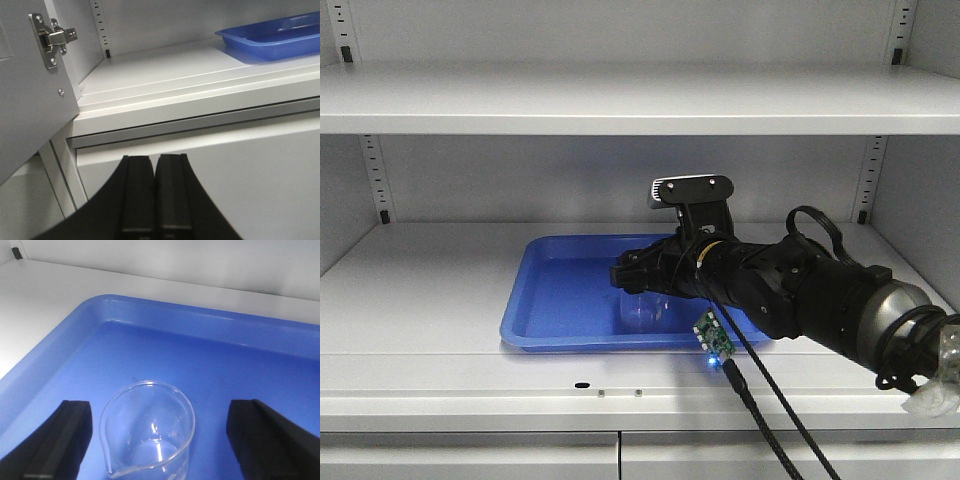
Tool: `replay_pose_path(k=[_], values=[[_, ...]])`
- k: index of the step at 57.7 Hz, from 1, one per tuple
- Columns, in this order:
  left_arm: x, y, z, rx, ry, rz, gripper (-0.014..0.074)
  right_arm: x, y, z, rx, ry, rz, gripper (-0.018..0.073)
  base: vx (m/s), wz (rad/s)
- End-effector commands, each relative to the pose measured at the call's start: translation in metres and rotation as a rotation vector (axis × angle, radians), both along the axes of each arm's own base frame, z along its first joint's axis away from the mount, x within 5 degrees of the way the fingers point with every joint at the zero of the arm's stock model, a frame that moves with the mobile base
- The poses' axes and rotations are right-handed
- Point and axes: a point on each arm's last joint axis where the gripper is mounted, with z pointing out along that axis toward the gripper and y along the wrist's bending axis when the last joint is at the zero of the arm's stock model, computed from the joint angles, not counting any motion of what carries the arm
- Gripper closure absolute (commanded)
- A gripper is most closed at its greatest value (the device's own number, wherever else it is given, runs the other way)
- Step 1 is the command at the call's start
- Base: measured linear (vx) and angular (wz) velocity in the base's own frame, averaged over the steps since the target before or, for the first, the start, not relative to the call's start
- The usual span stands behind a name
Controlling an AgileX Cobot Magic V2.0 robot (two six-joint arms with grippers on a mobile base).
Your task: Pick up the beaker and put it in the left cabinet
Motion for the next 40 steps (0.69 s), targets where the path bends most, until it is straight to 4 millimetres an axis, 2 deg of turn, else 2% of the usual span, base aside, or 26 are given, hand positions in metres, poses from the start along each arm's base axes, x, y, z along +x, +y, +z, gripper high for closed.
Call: replay_pose_path(k=[1,40], values=[[-0.0017,0.0003,0.0141,-0.009,-0.110,0.002,0.0603,-0.0095,-0.0050,0.0472,0.068,-0.150,0.016,-0.0033,0.00,0.00],[-0.0017,0.0003,0.0141,-0.009,-0.110,0.002,0.0603,-0.0100,-0.0065,0.0483,0.061,-0.149,0.014,-0.0030,0.00,0.00]])
